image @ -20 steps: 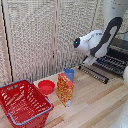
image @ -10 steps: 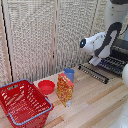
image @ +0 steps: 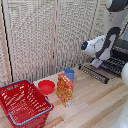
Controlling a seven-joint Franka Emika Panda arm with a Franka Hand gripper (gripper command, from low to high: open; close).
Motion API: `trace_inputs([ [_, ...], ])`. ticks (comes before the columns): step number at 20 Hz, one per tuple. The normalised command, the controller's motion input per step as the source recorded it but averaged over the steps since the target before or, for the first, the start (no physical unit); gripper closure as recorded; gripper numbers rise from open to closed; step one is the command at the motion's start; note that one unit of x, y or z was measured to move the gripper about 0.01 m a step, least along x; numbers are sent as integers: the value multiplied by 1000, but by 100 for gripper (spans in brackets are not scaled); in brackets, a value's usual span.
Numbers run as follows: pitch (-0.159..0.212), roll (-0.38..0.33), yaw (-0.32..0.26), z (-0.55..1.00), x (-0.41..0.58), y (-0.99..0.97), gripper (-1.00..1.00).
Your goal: Extend the gripper towards the oven tray handle. Grasp the handle and carefully pull the tray out of the oven. Move the gripper above the red bowl. Grab the red bowl gently. Lift the bowl and place it onto the oven tray.
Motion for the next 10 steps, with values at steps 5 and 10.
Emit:
trace_inputs([
  [5, -36, 71, 0, 150, -34, -369, 100],
  [10, -60, 11, 0, 67, -110, -185, 100],
])
